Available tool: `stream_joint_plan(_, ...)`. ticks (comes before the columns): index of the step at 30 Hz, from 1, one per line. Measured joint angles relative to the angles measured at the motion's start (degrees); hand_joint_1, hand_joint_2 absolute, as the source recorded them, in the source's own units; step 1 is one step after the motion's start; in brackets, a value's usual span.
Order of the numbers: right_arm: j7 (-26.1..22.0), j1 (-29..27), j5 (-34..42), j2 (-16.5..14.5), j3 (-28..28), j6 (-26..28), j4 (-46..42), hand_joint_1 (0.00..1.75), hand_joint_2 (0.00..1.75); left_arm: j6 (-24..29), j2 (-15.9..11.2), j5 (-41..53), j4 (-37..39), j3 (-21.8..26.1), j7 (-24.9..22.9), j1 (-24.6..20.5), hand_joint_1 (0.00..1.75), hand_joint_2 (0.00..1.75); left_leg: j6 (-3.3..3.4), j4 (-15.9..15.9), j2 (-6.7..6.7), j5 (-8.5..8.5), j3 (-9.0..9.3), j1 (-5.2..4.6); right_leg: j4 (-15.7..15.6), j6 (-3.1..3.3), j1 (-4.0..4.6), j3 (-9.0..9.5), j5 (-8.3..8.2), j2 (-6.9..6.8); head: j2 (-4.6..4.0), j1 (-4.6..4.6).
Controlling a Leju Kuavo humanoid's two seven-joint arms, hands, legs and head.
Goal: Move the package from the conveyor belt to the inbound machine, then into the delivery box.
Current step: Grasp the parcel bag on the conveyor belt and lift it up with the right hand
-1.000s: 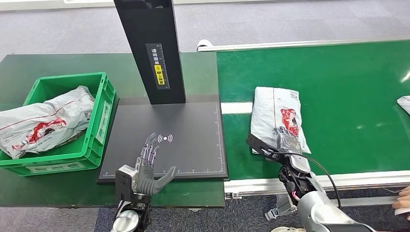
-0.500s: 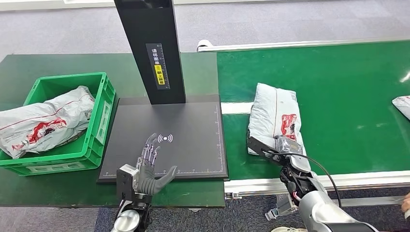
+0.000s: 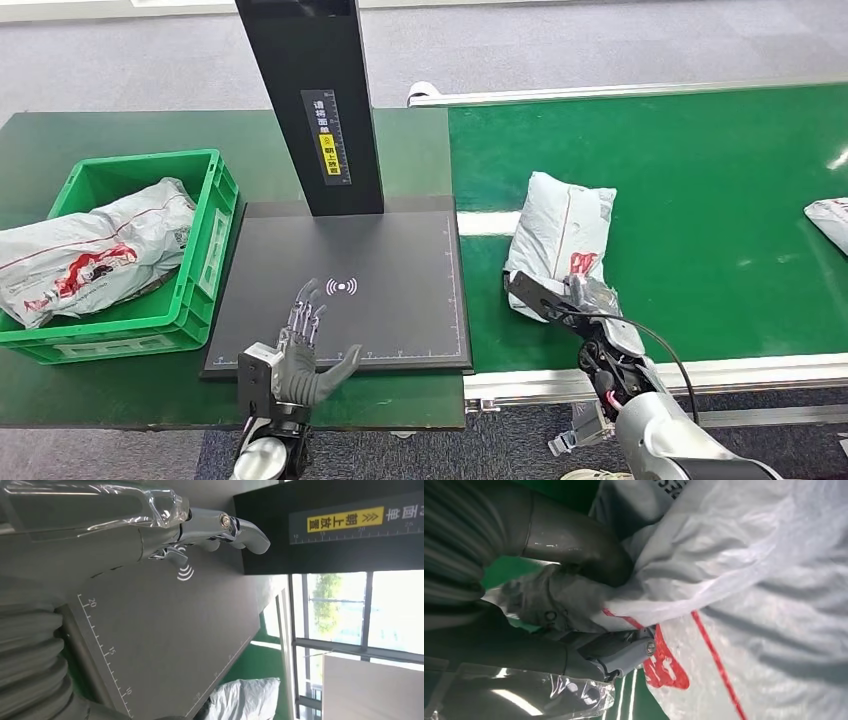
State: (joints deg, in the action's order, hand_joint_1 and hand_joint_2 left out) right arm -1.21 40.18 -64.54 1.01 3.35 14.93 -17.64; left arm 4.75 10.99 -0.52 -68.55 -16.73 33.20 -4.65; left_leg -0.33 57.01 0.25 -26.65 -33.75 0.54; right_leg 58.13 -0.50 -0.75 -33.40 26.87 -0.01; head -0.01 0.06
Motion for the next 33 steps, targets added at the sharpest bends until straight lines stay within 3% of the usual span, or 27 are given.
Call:
stream_joint_plan(10,-16.0,-1.6,13.1,-2.6,-11.4,1.6,-2.1,1.75,1.75,0.9,-0.1,0.3,-1.8,0.6,-0.1,0.8,0.0,1.75,0.0,0.0,0.0,0.0,-0.01,0.0,0.0,0.0,0.0,-0.01,0.0,0.0,-0.01,0.0)
stream_joint_plan(33,-16.7,-2.2,13.6,-3.9,-14.5,1.6,-3.7,1.75,1.75,0.9,-0.2,0.4,-2.3,1.2,-0.2,1.0,0.0,1.75,0.0,0.0,-0.01,0.0,-0.01,0.0,0.0,0.0,0.0,-0.01,0.0,0.0,0.0,-0.01)
